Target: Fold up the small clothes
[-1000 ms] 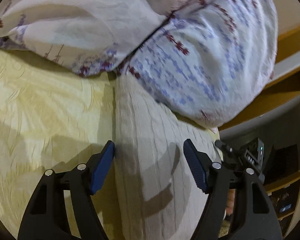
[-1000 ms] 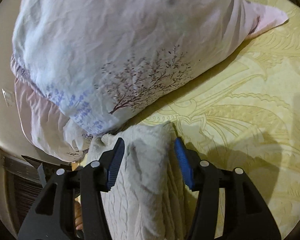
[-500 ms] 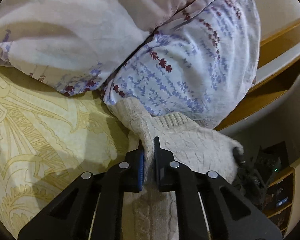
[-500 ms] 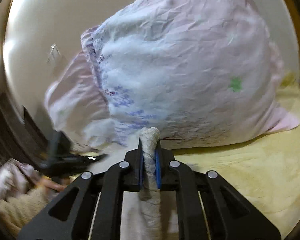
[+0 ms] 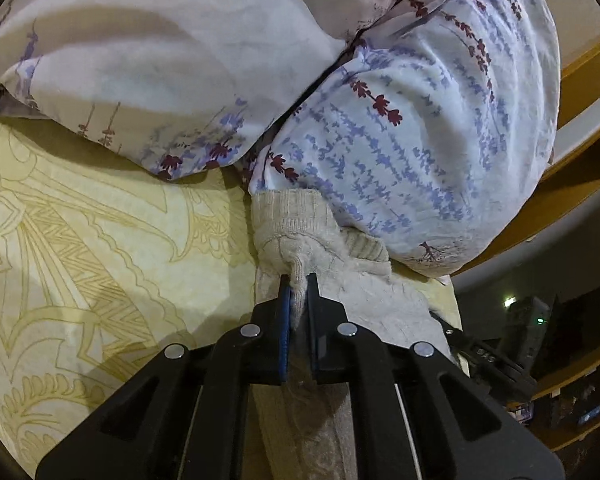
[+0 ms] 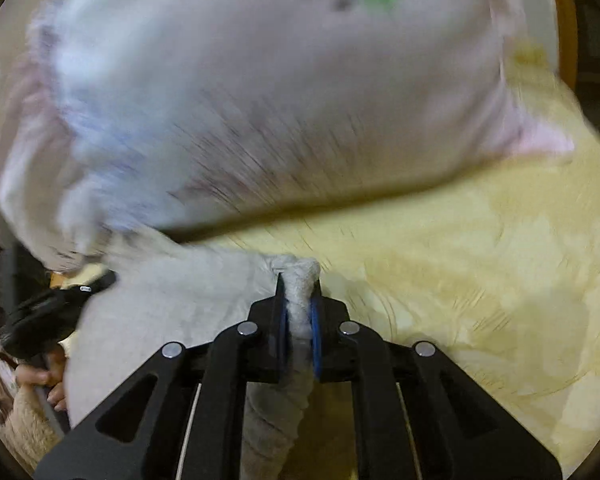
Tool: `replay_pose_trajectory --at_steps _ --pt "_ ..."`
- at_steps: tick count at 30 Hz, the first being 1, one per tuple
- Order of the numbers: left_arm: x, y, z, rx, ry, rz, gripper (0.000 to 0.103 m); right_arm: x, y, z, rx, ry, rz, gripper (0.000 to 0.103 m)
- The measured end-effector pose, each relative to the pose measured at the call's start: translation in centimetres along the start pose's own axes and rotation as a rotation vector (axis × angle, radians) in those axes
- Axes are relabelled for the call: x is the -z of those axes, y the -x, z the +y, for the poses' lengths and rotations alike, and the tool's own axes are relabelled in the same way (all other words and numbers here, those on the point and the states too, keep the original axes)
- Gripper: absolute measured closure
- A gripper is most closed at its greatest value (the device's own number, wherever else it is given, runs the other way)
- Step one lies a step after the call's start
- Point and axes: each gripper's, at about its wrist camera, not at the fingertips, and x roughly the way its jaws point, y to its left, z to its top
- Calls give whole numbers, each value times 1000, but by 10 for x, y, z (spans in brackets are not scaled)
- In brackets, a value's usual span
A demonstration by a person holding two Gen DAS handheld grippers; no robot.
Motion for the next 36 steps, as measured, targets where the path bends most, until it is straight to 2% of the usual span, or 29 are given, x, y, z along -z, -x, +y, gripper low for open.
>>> replay_pose_trajectory --at_steps 2,3,4,5,6,7,9,12,18,21,25,27,29,30,36 --pt "-1 1 -2 -6 -3 3 96 -1 6 -4 -29 -29 -6 90" --pt "-1 2 -4 -2 -1 6 95 -1 12 -5 -37 -39 -12 81" --pt "-2 12 -1 0 2 6 95 1 23 -9 -39 -57 -27 76" --pt "-1 18 0 7 7 7 91 3 31 -12 -49 -72 -35 64" --pt "0 23 -1 10 6 8 85 7 40 -16 -74 -91 -38 57" --pt "2 30 -1 10 0 8 80 13 51 -21 -118 -117 -43 56" --pt "15 48 2 9 -8 6 58 25 64 -26 -183 -143 -43 54" --pt "38 65 2 33 -24 28 47 52 83 -30 -257 -150 -34 53" --pt "84 88 -4 36 -75 30 37 94 100 -21 -308 -125 -27 53" --pt "101 91 -14 -9 -128 16 32 106 103 -14 -278 -86 -21 53" --pt "115 84 -26 -68 -190 5 30 115 104 -6 -255 -55 -14 54" --pt "123 78 -34 -154 -241 0 30 121 97 -2 -220 -42 2 61" --pt "127 72 -36 -195 -268 15 30 125 90 1 -200 -38 19 71" --pt "130 66 -39 -226 -289 22 30 127 86 1 -190 -41 22 73" --pt "134 54 -38 -260 -305 23 30 129 84 5 -154 -38 9 80"
